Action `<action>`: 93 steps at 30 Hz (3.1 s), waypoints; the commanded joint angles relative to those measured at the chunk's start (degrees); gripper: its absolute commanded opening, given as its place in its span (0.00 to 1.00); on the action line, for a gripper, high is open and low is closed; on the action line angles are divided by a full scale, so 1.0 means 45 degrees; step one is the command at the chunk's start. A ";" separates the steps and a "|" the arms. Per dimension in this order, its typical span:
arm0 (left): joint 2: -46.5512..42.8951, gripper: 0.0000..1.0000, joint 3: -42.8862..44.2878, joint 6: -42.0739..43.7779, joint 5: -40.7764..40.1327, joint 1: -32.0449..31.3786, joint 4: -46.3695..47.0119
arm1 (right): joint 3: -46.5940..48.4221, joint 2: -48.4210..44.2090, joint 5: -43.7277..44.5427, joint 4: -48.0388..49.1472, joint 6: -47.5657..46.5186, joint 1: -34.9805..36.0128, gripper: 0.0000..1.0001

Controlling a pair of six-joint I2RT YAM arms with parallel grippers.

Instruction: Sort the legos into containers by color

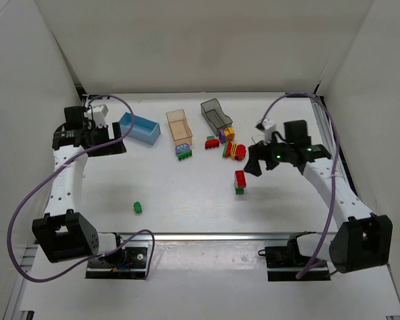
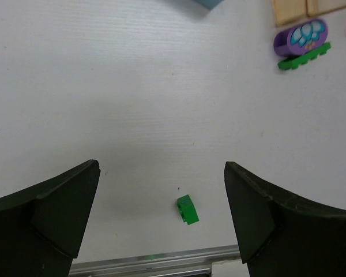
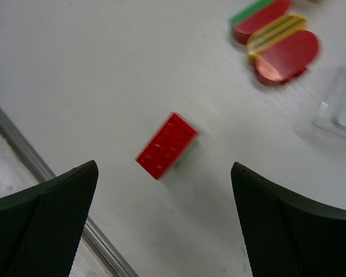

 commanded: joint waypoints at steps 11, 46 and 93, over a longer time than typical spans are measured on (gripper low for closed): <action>-0.2089 0.99 0.2665 -0.1518 -0.0799 0.0740 -0.1874 | 0.2650 0.4734 0.1354 0.4303 0.0668 0.7951 0.95; -0.2326 0.99 0.2646 0.0220 -0.1720 0.0741 -0.3204 | 0.6734 1.2315 -0.1009 0.9305 -0.2455 1.2115 0.99; -0.1837 0.99 0.2334 0.0279 -0.1817 0.0741 -0.3145 | 0.8902 1.4484 -0.1555 0.8700 -0.2593 1.2330 0.56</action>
